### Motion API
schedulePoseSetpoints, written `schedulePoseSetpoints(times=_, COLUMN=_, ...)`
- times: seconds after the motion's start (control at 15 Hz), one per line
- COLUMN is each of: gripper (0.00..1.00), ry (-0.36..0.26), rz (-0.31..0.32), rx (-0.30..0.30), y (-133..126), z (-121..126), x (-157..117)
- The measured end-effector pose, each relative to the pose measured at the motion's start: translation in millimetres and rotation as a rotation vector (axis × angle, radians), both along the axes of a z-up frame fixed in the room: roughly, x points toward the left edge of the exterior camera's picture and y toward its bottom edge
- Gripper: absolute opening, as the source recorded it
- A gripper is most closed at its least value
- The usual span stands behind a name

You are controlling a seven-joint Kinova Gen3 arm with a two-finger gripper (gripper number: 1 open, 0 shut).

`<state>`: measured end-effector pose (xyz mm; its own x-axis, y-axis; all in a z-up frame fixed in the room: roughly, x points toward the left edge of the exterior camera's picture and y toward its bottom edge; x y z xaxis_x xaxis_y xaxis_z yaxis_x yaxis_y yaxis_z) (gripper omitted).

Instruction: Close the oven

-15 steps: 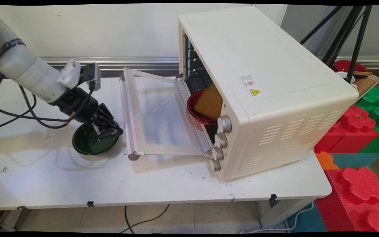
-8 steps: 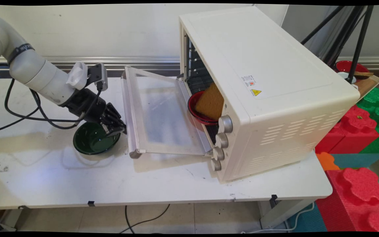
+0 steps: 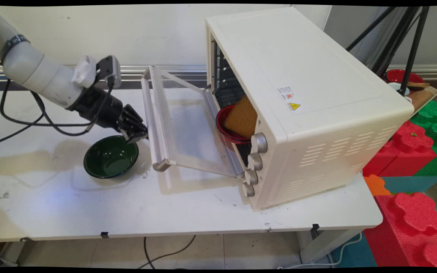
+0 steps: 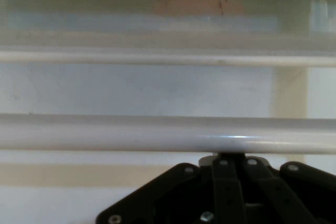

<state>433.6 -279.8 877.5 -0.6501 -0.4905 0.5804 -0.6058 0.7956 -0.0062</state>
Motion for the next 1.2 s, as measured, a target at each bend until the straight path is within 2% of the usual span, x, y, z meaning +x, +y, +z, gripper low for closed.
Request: schedulePoseSetpoints(times=1.2, gripper=0.00, ry=0.120, rz=0.006, rx=-0.139, y=-27, z=77, x=-9)
